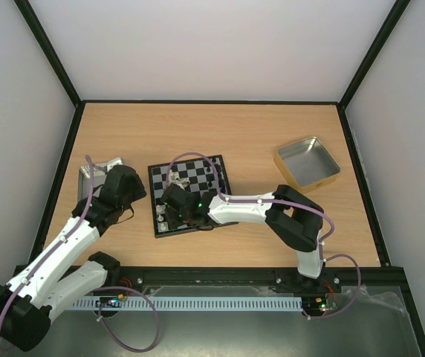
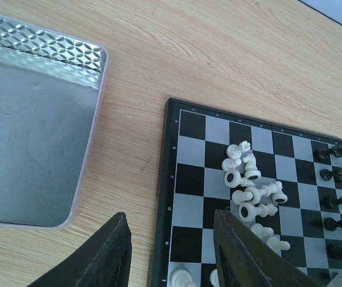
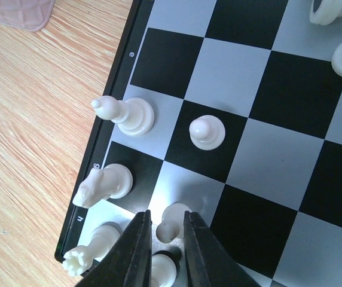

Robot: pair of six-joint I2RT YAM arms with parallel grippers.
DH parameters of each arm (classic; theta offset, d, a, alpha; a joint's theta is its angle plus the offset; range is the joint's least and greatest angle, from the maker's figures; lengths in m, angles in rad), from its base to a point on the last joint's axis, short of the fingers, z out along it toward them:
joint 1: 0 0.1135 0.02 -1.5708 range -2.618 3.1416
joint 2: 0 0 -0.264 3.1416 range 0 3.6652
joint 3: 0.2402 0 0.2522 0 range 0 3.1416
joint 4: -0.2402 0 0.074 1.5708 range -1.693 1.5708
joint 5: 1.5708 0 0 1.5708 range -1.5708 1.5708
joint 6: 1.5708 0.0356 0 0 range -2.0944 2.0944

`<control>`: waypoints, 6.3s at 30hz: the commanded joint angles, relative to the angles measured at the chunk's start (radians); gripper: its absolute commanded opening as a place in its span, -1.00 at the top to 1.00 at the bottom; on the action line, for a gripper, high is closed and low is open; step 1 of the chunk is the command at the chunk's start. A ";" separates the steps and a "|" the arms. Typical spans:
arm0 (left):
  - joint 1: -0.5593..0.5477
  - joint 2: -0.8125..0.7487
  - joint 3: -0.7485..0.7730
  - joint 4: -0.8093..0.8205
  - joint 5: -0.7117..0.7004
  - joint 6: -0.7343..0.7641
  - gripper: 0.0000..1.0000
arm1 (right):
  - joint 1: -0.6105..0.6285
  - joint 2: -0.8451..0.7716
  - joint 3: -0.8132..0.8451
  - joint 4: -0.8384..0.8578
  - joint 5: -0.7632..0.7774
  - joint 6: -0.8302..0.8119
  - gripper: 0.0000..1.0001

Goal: Set up the chess pieces on the board
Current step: Adjust the chess piece on the chessboard, then pick up the chess piece from the chessboard, then place the chess piece on the chessboard, then pick up the chess piece from the chessboard.

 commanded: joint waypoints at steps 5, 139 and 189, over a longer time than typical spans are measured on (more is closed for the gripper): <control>0.007 0.002 -0.018 0.005 -0.003 0.009 0.20 | 0.008 0.028 0.033 -0.034 0.035 -0.005 0.73; 0.249 0.147 0.040 0.083 0.260 0.023 0.00 | -0.247 0.601 1.015 -0.456 0.112 -0.183 0.70; 0.021 0.951 0.540 -0.008 0.270 0.132 0.34 | -0.423 -0.229 -0.112 0.147 0.166 -0.024 0.45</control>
